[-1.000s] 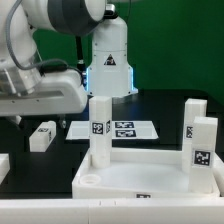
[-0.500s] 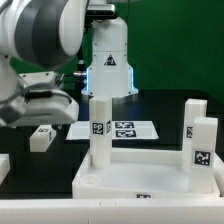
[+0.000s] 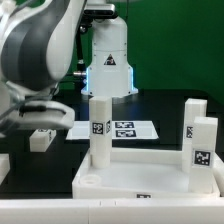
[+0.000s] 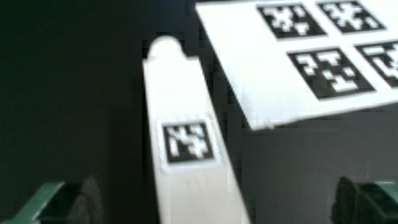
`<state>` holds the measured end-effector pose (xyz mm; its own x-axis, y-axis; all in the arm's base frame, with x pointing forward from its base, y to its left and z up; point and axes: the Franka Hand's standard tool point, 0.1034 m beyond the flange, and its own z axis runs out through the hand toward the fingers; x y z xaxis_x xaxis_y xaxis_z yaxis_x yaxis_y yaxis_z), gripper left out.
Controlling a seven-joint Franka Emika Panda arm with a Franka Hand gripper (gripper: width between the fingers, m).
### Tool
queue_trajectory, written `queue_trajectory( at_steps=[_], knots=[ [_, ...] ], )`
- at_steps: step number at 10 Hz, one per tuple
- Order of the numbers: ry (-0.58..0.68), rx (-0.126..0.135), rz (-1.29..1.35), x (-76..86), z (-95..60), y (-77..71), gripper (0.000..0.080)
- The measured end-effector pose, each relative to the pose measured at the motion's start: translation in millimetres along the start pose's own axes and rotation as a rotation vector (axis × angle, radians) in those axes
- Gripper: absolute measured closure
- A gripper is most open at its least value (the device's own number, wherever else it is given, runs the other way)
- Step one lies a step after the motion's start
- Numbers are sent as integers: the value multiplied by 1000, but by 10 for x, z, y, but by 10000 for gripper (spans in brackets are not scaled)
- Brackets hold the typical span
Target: Assemble desk
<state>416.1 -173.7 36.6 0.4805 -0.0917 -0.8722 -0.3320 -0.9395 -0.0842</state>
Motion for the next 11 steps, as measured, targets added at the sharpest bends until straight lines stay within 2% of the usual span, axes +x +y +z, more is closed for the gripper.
queue_trajectory(
  at_steps=[1,2,5,7,8,9,10,11],
  knots=[
    [-68,11,45,9,59,-13,151],
    [-70,1,41,43,56,-34,151],
    [-62,-1,43,75,75,-23,151],
    [-55,-10,37,163,191,-84,151],
    [-49,-13,37,178,189,-95,281],
    [-48,-11,39,177,186,-80,281],
    [-48,-10,39,176,186,-76,431],
    [-48,-10,39,176,186,-75,517]
  ],
)
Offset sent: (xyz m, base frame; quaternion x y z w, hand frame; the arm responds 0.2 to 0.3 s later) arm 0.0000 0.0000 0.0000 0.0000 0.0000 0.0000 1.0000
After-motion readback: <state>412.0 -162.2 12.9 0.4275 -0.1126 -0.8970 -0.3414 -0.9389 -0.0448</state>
